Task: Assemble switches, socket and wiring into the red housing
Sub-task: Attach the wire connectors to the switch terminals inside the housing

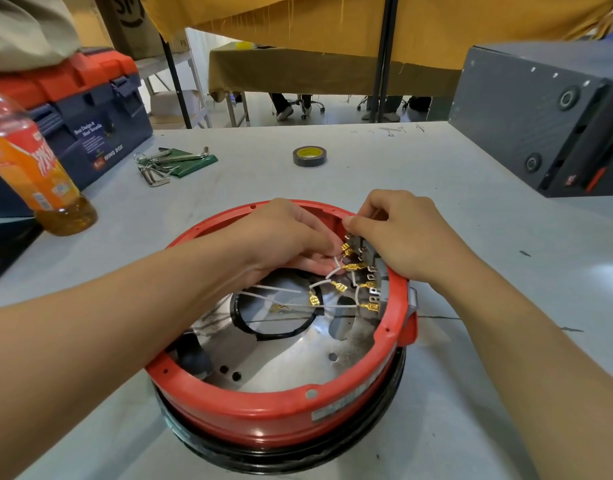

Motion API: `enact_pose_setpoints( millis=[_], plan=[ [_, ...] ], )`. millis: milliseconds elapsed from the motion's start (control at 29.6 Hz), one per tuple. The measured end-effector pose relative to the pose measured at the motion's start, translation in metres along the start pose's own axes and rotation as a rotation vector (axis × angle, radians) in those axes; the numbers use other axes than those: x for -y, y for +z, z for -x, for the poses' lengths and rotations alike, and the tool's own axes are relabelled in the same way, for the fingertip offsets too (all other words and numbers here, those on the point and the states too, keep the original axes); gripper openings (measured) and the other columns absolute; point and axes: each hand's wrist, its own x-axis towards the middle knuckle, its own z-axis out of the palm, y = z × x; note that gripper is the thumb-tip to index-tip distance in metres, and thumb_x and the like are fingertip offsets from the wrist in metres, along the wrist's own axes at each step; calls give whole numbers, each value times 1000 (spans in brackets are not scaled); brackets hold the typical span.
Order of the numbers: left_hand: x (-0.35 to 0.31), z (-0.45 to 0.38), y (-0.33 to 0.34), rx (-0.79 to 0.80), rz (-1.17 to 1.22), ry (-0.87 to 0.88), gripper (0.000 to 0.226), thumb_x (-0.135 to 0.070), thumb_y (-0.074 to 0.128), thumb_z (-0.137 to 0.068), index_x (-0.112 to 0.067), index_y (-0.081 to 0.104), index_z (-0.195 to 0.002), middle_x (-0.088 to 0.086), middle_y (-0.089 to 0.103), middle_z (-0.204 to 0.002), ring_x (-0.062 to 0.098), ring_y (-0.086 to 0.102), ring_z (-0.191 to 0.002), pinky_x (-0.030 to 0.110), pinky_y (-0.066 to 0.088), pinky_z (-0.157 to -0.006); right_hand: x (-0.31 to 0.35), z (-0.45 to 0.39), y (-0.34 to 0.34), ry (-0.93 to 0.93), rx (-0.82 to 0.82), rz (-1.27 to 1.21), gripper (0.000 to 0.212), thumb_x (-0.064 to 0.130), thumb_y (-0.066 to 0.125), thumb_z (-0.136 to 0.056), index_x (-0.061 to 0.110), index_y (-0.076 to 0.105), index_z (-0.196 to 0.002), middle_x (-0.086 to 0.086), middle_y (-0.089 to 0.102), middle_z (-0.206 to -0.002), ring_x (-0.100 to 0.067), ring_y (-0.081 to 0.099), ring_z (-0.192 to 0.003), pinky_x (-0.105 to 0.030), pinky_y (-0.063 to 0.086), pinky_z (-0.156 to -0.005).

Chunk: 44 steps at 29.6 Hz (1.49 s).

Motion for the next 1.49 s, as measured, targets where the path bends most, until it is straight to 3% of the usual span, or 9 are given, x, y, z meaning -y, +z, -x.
enact_pose_setpoints(
  millis=[507,743,1216,1486],
  plan=[
    [0,1,4,-51,-7,44,15,9,65,-78,-2,70,-69,9,69,-60,13,67,-54,15,52,-54,3,3,-1,-37,0,49,22,40,56,-88,19,62,-84,1,62,-86,-18,55,-81,-29,38,-67],
    [0,0,1,-18,6,41,11,8,66,-77,0,71,-72,12,70,-65,14,68,-56,15,53,-54,1,1,-2,-41,-1,50,22,43,57,-87,23,61,-81,7,56,-76,-7,50,-70,-20,35,-56],
    [-2,0,-9,123,-63,-50,13,3,61,-84,-2,71,-78,10,71,-66,10,66,-53,15,51,-49,-1,0,-1,-23,-19,95,31,47,57,-86,17,62,-75,6,56,-70,-8,51,-67,-22,36,-54],
    [-2,-2,-6,121,-124,-57,19,-5,63,-83,-9,73,-68,8,72,-68,10,67,-56,15,46,-42,3,3,-1,-21,-103,103,49,46,61,-83,-2,69,-77,-18,67,-76,-27,60,-70,-34,47,-61]
  ],
)
